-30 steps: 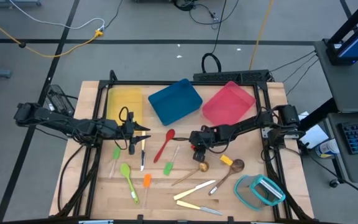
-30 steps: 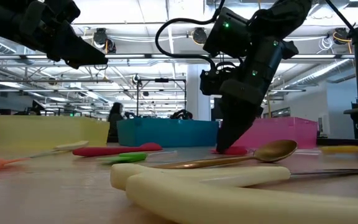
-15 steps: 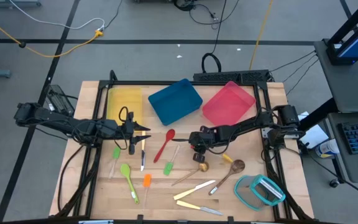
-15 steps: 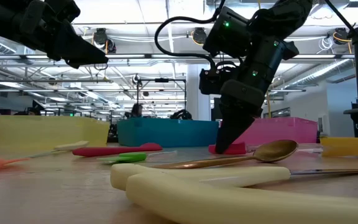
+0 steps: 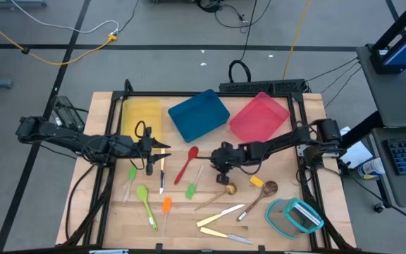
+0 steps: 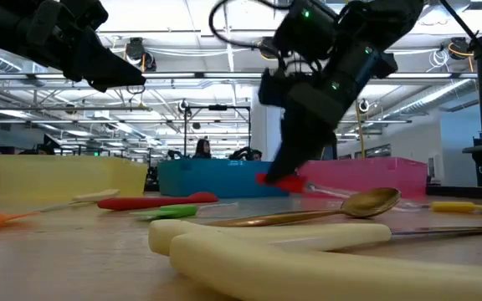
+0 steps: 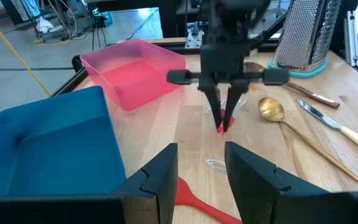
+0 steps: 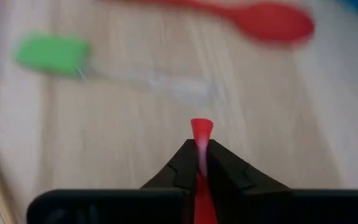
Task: Pick & Place Kitchen Items
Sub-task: Put the red spatula into the red bin
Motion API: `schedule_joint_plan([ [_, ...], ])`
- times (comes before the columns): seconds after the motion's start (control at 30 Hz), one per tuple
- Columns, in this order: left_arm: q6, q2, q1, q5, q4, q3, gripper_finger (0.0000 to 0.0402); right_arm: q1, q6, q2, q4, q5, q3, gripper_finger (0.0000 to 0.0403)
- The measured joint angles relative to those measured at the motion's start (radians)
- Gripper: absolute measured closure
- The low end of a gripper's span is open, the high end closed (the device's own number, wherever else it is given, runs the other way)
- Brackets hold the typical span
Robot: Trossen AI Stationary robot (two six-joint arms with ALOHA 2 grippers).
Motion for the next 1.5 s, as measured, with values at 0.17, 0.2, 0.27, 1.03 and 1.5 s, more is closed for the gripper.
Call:
schedule_joint_plan([
  [0.17,0.0,0.0,0.0,0.0,0.001,0.0,0.0266,-0.028,-0.128,-0.043,0.185,0.005,0.002,0.0387],
  [0.2,0.0,0.0,0.0,0.0,0.002,0.0,0.0266,-0.034,-0.158,-0.052,0.222,0.011,0.002,0.0387],
  [0.27,0.0,0.0,0.0,0.0,0.0,0.0,0.0266,-0.049,-0.22,-0.056,0.321,0.032,0.002,0.0387],
  [1.03,-0.033,0.0,0.0,0.0,0.0,0.0,0.0266,-0.149,-0.825,-0.266,0.246,0.52,0.003,0.0384],
  [1.5,-0.113,0.0,0.0,0.002,-0.006,0.0,0.0266,-0.431,-0.783,-0.377,-0.042,0.267,-0.198,0.0384],
])
